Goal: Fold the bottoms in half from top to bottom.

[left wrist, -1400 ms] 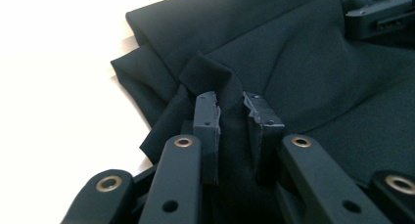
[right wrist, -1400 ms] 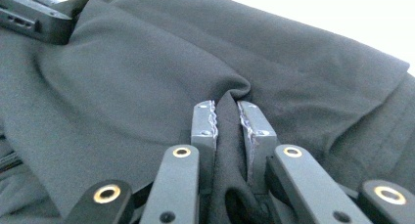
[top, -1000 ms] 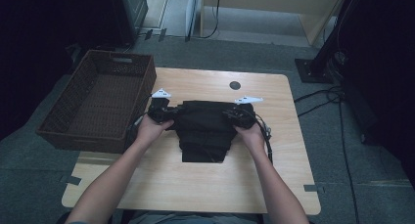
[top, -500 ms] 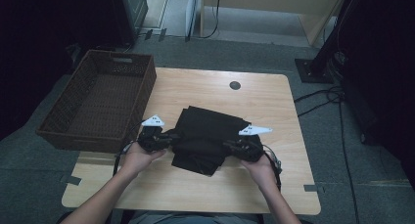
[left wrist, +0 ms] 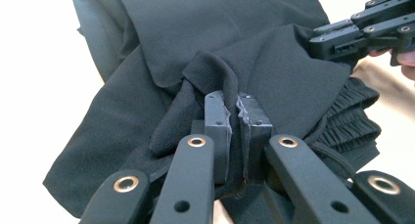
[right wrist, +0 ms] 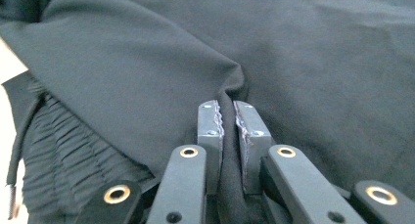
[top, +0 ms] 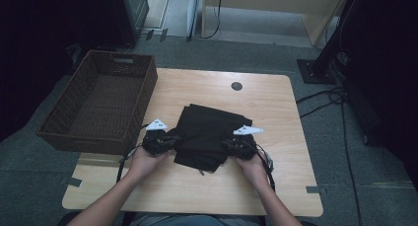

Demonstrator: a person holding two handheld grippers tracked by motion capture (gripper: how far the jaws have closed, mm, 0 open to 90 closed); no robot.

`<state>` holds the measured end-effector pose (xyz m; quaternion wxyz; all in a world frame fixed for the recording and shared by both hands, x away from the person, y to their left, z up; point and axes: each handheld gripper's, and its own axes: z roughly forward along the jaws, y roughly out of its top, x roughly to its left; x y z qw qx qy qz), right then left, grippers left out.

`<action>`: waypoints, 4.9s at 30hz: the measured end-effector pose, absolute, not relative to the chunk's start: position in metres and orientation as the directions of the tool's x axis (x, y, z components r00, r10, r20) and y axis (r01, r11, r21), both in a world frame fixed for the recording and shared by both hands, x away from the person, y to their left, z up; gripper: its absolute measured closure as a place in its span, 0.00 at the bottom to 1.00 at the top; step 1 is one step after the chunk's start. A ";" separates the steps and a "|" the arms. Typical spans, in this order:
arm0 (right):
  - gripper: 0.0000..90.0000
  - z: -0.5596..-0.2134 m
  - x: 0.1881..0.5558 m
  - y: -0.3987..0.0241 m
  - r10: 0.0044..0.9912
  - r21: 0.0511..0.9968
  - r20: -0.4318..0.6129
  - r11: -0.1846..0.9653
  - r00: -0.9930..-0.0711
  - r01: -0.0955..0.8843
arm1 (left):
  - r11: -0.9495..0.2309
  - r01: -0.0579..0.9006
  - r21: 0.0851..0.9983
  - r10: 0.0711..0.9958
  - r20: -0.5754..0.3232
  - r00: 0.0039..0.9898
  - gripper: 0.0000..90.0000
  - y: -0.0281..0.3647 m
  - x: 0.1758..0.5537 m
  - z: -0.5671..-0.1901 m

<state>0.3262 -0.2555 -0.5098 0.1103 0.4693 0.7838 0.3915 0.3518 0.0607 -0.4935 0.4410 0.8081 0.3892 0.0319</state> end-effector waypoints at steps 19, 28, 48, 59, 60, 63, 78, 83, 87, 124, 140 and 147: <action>0.76 -0.471 0.321 -0.269 0.832 0.748 0.185 0.226 -0.524 0.624 | -0.285 0.646 0.708 0.657 -0.347 0.669 0.74 0.070 0.358 -0.476; 0.74 -0.446 0.295 -0.271 0.817 0.793 0.206 0.183 -0.539 0.581 | -0.244 0.617 0.748 0.656 -0.342 0.673 0.64 0.090 0.350 -0.439; 0.81 -0.495 0.335 -0.215 0.827 0.765 0.185 0.218 -0.531 0.606 | -0.336 0.687 0.644 0.683 -0.336 0.649 0.82 0.052 0.381 -0.491; 0.79 -0.503 0.326 -0.227 0.838 0.771 0.114 0.264 -0.533 0.580 | -0.346 0.705 0.620 0.732 -0.292 0.616 0.94 0.075 0.382 -0.495; 0.77 -0.502 0.327 -0.229 0.836 0.769 0.138 0.248 -0.531 0.590 | -0.331 0.701 0.631 0.722 -0.309 0.619 0.92 0.075 0.381 -0.493; 0.78 -0.492 0.325 -0.235 0.842 0.779 0.158 0.215 -0.516 0.589 | -0.307 0.685 0.661 0.700 -0.331 0.633 0.88 0.074 0.378 -0.481; 0.79 -0.497 0.345 -0.224 0.851 0.777 0.161 0.204 -0.501 0.596 | -0.338 0.637 0.693 0.674 -0.294 0.677 0.80 0.037 0.412 -0.480; 0.79 -0.504 0.348 -0.228 0.841 0.771 0.173 0.208 -0.513 0.601 | -0.325 0.637 0.699 0.678 -0.297 0.672 0.79 0.036 0.411 -0.490; 0.78 -0.505 0.344 -0.230 0.840 0.775 0.155 0.223 -0.520 0.591 | -0.333 0.635 0.697 0.672 -0.297 0.678 0.79 0.034 0.405 -0.491; 0.65 -0.502 0.288 -0.229 0.819 0.773 0.151 0.251 -0.553 0.582 | -0.360 0.613 0.703 0.616 -0.315 0.722 0.42 0.025 0.384 -0.479; 0.64 -0.505 0.289 -0.229 0.814 0.779 0.152 0.251 -0.561 0.575 | -0.340 0.633 0.695 0.643 -0.319 0.696 0.40 0.020 0.432 -0.475; 0.64 -0.506 0.289 -0.229 0.812 0.777 0.163 0.244 -0.560 0.580 | -0.368 0.622 0.691 0.644 -0.292 0.707 0.40 0.014 0.457 -0.472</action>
